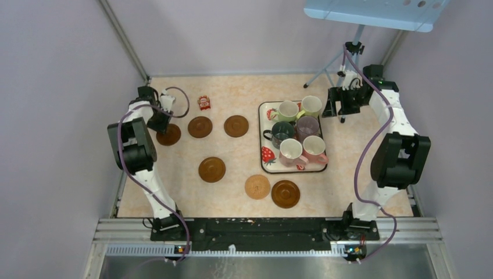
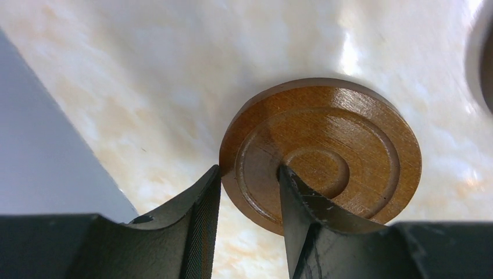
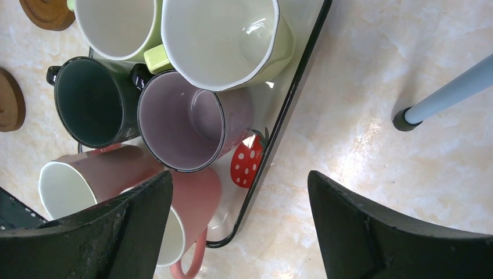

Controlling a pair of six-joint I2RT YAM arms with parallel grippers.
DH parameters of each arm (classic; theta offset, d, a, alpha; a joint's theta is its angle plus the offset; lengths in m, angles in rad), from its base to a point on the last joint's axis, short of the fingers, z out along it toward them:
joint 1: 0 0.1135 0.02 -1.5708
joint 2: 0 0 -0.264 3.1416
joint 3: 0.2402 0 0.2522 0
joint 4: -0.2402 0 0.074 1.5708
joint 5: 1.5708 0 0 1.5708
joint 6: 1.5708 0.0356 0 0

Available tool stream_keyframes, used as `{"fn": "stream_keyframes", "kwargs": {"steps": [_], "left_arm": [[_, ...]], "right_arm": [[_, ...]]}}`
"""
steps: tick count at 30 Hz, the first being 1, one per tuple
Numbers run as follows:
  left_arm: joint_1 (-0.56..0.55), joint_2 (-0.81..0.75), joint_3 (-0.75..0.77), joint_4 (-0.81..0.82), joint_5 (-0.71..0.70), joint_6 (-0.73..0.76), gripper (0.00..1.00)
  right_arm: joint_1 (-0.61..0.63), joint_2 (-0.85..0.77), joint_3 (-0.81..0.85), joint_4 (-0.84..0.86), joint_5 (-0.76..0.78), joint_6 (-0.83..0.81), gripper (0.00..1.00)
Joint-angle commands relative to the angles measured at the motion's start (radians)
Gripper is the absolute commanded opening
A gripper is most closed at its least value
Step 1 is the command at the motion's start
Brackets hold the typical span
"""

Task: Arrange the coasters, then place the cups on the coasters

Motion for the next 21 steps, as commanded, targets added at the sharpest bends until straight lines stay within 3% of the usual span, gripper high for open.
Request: {"fn": "stream_keyframes", "kwargs": {"steps": [1, 21], "left_arm": [[0.005, 0.091, 0.116, 0.018, -0.036, -0.073, 0.46], [0.03, 0.131, 0.181, -0.003, -0.039, -0.074, 0.49]], "right_arm": [[-0.007, -0.031, 0.03, -0.012, 0.014, -0.023, 0.85], [-0.007, -0.027, 0.033, -0.008, 0.01, -0.016, 0.85]]}}
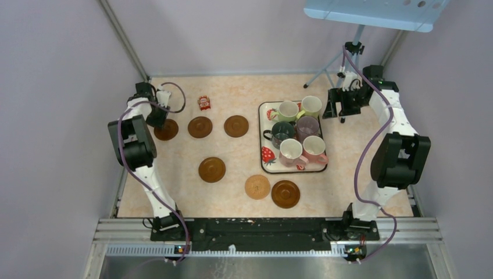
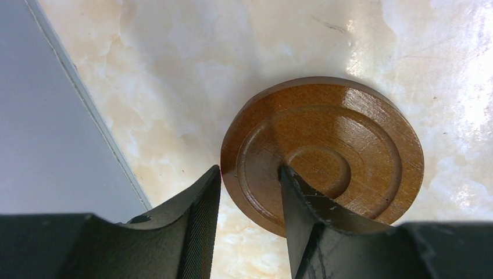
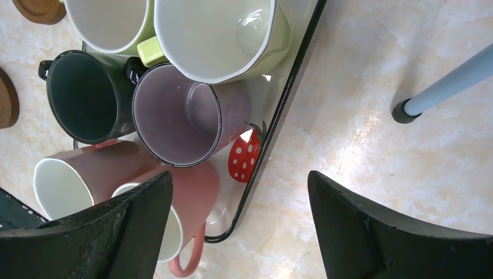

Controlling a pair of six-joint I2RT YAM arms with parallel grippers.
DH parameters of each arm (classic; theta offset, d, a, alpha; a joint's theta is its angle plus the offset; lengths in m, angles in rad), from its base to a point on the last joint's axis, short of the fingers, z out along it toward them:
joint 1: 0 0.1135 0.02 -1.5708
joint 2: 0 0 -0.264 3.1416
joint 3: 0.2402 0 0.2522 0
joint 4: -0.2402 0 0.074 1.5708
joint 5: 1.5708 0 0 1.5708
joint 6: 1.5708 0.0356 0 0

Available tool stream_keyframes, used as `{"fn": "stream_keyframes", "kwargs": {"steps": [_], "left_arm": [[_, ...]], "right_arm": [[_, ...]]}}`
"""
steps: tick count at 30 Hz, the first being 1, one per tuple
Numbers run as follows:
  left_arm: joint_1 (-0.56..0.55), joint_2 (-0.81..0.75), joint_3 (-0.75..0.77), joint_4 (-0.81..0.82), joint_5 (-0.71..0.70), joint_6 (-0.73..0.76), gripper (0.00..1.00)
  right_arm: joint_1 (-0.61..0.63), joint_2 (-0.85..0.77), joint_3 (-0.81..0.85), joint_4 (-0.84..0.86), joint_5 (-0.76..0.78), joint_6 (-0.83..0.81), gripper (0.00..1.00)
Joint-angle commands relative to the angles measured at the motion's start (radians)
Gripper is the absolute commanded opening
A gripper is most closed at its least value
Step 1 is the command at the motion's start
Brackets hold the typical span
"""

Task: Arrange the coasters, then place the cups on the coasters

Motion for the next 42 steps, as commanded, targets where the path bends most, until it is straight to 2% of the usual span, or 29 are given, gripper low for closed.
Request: {"fn": "stream_keyframes", "kwargs": {"steps": [1, 9, 17, 21, 24, 28, 31, 37, 42], "left_arm": [[0.018, 0.019, 0.02, -0.009, 0.004, -0.01, 0.49], [0.018, 0.01, 0.046, -0.01, 0.023, -0.017, 0.53], [0.021, -0.064, 0.076, -0.029, 0.123, -0.013, 0.59], [0.02, -0.133, 0.079, -0.093, 0.283, 0.021, 0.66], [0.008, -0.209, 0.02, -0.143, 0.431, 0.092, 0.74], [-0.051, -0.303, -0.093, -0.238, 0.515, 0.195, 0.8], [-0.134, -0.366, -0.213, -0.272, 0.529, 0.255, 0.82], [-0.279, -0.497, -0.423, -0.229, 0.513, 0.325, 0.82], [-0.385, -0.539, -0.519, -0.187, 0.469, 0.334, 0.84]], "right_arm": [[-0.007, -0.026, 0.033, 0.012, -0.011, -0.004, 0.85], [-0.007, -0.024, 0.036, 0.016, -0.016, 0.004, 0.85], [-0.006, -0.035, 0.029, 0.026, -0.021, 0.008, 0.85], [-0.006, -0.052, 0.012, 0.029, -0.028, 0.005, 0.85], [-0.007, -0.065, -0.003, 0.033, -0.035, 0.001, 0.85], [-0.007, -0.075, -0.003, 0.037, -0.056, 0.009, 0.86], [-0.007, -0.086, 0.001, 0.046, -0.074, 0.016, 0.87], [-0.007, -0.148, -0.031, 0.103, -0.08, 0.026, 0.88], [-0.006, -0.184, -0.045, 0.122, -0.106, 0.032, 0.88]]}}
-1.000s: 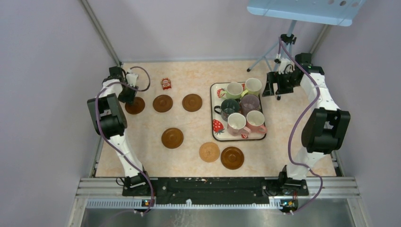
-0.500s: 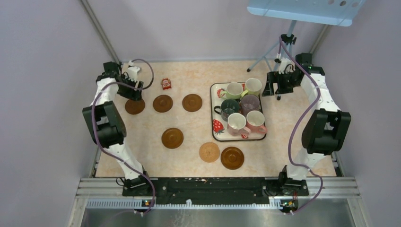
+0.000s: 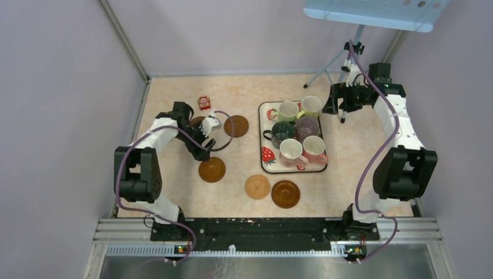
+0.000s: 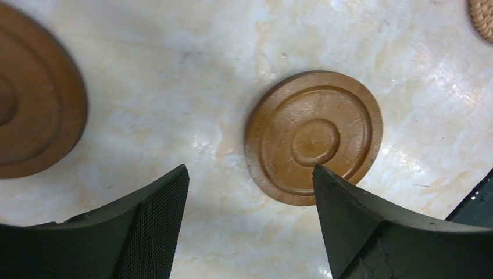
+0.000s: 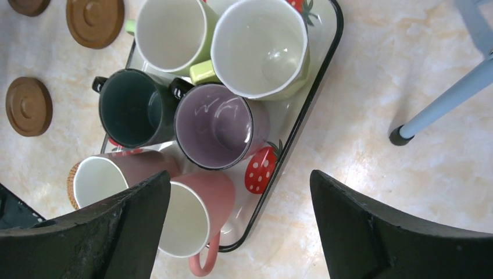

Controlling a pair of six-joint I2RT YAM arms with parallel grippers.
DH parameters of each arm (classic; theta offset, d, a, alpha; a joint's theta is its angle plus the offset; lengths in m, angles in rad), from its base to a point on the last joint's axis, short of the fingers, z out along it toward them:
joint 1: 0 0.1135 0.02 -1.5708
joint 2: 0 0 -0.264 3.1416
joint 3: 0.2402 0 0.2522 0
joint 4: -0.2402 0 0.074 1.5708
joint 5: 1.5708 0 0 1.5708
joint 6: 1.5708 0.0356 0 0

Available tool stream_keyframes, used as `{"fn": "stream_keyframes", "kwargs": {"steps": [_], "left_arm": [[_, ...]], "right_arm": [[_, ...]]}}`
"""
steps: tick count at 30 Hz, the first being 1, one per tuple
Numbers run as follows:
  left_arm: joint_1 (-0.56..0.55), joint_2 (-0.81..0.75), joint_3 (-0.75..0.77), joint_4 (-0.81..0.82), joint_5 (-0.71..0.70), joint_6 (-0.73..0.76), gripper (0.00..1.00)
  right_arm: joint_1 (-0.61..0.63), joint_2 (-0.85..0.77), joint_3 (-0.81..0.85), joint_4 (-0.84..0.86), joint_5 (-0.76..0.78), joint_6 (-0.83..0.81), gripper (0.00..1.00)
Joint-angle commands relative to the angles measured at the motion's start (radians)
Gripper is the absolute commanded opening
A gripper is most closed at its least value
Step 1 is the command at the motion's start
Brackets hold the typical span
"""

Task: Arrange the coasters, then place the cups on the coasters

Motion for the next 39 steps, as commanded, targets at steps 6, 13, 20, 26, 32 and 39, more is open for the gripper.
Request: {"fn": "stream_keyframes", "kwargs": {"steps": [6, 13, 20, 26, 32, 39], "left_arm": [[-0.138, -0.074, -0.121, 0.151, -0.115, 0.012, 0.84], [-0.204, -0.035, -0.134, 0.193, -0.172, 0.009, 0.81], [-0.219, -0.051, -0.209, 0.201, -0.24, 0.067, 0.79], [-0.205, -0.055, -0.248, 0.206, -0.314, 0.049, 0.68], [-0.067, -0.089, -0.273, 0.173, -0.306, 0.049, 0.58], [0.202, -0.075, -0.251, 0.159, -0.321, 0.094, 0.57]], "right_arm": [[-0.006, -0.073, -0.003, 0.06, -0.042, 0.028, 0.88], [-0.005, -0.074, -0.001, 0.061, -0.028, 0.033, 0.89], [-0.005, -0.069, -0.001, 0.057, -0.004, 0.027, 0.89], [-0.005, -0.053, -0.002, 0.061, -0.012, 0.032, 0.89], [-0.005, -0.044, -0.004, 0.061, -0.018, 0.031, 0.89], [-0.006, -0.031, -0.007, 0.067, -0.027, 0.029, 0.89]]}}
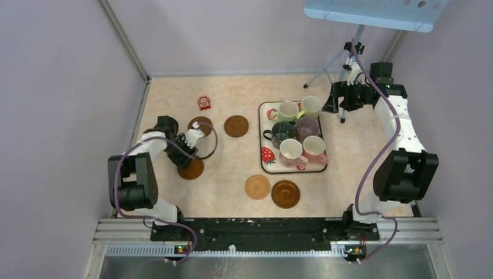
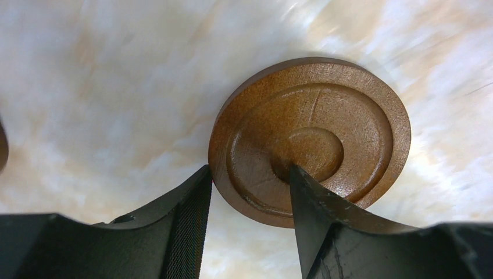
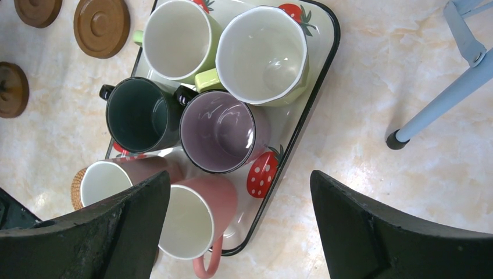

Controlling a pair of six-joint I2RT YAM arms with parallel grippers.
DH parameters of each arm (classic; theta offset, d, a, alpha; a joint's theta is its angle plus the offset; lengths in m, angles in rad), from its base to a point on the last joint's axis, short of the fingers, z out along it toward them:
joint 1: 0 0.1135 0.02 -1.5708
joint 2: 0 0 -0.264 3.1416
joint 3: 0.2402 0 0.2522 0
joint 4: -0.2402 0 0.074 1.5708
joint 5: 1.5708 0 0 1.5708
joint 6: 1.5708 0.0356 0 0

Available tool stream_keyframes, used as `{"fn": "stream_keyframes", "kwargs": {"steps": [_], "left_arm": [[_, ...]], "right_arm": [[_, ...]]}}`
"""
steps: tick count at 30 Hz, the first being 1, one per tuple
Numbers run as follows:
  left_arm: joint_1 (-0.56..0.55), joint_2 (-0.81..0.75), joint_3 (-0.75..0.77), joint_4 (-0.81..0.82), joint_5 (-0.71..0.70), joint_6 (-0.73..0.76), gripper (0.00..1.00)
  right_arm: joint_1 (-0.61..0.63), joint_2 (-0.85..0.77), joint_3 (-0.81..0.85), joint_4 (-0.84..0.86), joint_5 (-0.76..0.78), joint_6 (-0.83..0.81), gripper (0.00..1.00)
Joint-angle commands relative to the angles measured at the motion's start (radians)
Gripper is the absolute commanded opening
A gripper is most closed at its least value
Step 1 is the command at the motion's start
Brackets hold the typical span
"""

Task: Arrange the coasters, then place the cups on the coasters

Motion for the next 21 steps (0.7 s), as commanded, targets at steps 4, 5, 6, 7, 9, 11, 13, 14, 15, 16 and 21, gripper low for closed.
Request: {"fn": "stream_keyframes", "kwargs": {"steps": [4, 5, 6, 7, 9, 11, 13, 14, 15, 16, 21], "left_arm": [[0.206, 0.035, 0.017, 0.004, -0.108, 0.079, 0.57], [0.221, 0.047, 0.029, 0.003, -0.115, 0.079, 0.57], [0.235, 0.059, 0.041, 0.001, -0.122, 0.079, 0.56], [0.246, 0.068, 0.053, -0.001, -0.125, 0.078, 0.56], [0.273, 0.083, 0.072, -0.001, -0.129, 0.081, 0.56], [0.297, 0.102, 0.094, -0.001, -0.137, 0.082, 0.56], [0.318, 0.123, 0.123, -0.007, -0.14, 0.081, 0.56], [0.328, 0.133, 0.141, -0.011, -0.137, 0.079, 0.56], [0.334, 0.139, 0.148, -0.012, -0.135, 0.077, 0.56], [0.338, 0.145, 0.159, -0.015, -0.135, 0.078, 0.56], [0.355, 0.162, 0.186, -0.029, -0.134, 0.084, 0.56]], "right_arm": [[-0.005, 0.015, 0.001, 0.044, -0.026, 0.005, 0.89], [-0.006, 0.018, 0.002, 0.043, -0.026, 0.006, 0.89], [-0.005, 0.019, 0.003, 0.044, -0.027, 0.007, 0.89], [-0.005, 0.019, 0.003, 0.045, -0.027, 0.007, 0.89], [-0.006, 0.019, 0.001, 0.045, -0.027, 0.007, 0.89], [-0.006, 0.019, -0.001, 0.043, -0.027, 0.007, 0.89], [-0.005, 0.019, -0.003, 0.043, -0.027, 0.007, 0.89], [-0.006, 0.019, -0.003, 0.043, -0.027, 0.007, 0.89], [-0.005, 0.019, -0.004, 0.042, -0.028, 0.007, 0.89], [-0.005, 0.019, -0.005, 0.043, -0.029, 0.008, 0.89], [-0.005, 0.019, -0.004, 0.046, -0.023, 0.008, 0.89]]}}
